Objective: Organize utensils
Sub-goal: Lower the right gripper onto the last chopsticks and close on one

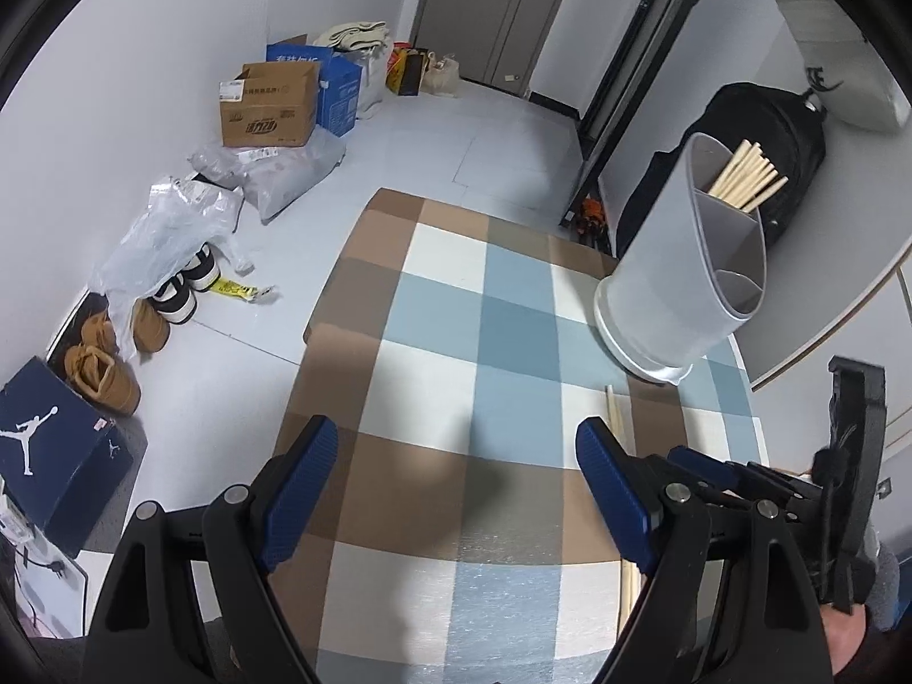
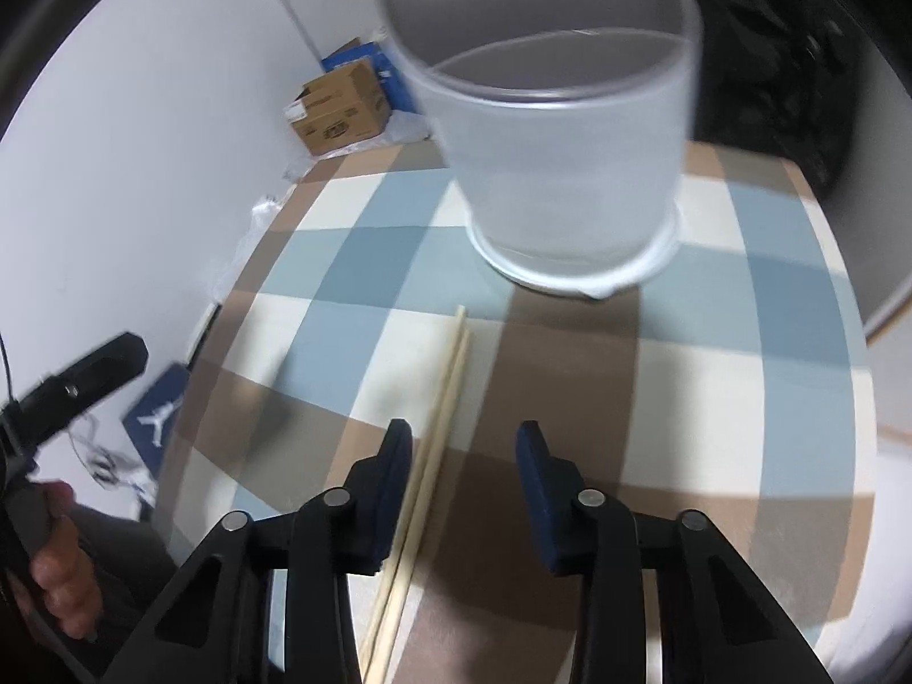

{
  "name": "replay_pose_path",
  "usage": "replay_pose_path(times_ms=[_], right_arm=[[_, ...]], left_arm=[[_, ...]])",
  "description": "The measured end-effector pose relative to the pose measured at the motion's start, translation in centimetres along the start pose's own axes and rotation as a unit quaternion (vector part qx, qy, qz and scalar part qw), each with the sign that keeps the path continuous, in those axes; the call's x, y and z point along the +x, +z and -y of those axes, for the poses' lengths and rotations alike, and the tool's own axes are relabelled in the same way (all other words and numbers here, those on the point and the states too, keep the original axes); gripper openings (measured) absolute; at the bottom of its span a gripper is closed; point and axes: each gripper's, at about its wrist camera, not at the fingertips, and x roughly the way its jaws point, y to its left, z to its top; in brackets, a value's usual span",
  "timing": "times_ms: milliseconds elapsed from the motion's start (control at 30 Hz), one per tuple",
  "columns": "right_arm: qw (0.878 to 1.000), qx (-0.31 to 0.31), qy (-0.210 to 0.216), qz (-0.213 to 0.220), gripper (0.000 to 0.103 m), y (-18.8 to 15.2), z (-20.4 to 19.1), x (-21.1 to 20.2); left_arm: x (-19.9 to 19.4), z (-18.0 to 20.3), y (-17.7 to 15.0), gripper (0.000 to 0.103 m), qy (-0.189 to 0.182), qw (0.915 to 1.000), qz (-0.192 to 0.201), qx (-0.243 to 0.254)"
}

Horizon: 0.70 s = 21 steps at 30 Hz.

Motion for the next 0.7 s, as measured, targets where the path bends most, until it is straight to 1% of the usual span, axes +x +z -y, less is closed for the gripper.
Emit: replay_pose_path(times_ms=[100, 167, 233, 267, 333, 467, 600, 700], right_arm=[[0.999, -0.026, -0.024, 0.002, 0.028, 0.0, -0.8, 0.5], [0.999, -0.033, -0.036, 0.001, 0.027, 0.1, -0.8, 1.0], [0.999, -0.031, -0.038, -0.003, 0.025, 0.1, -0.6, 1.4], [0.999, -0.031, -0.039, -0.006, 0.024, 0.3, -0.7, 1.6], [0.998, -0.038, -0.046, 0.000, 0.024, 0.5, -1.0, 1.7], [0.996, -0.064, -0.061, 0.008, 0.024, 1.0, -2.3, 2.0], [0.996, -0.066, -0.059, 0.004, 0.023, 1.2, -2.6, 2.2], [0.997, -0.054, -0.051, 0.003, 0.015, 1.2, -2.4, 2.1]], left_arm=[[0.0, -0.2, 0.2, 0.082, 0.000, 1.0000, -0.002, -0.003], [0.0, -0.2, 0.2, 0.082, 0.001, 1.0000, -0.003, -0.005], [0.0, -0.5, 0.3, 0.082, -0.004, 1.0000, -0.003, -0.007], [-0.1, -0.5, 0.3, 0.082, -0.003, 1.0000, -0.003, -0.008], [0.0, -0.5, 0.2, 0.082, -0.003, 1.0000, -0.006, -0.007], [0.1, -0.5, 0.3, 0.082, -0.001, 0.9999, -0.007, -0.008], [0.1, -1.0, 0.4, 0.082, 0.000, 0.9999, -0.008, -0.014], [0.2, -1.2, 0.3, 0.082, 0.000, 0.9998, -0.010, -0.019]])
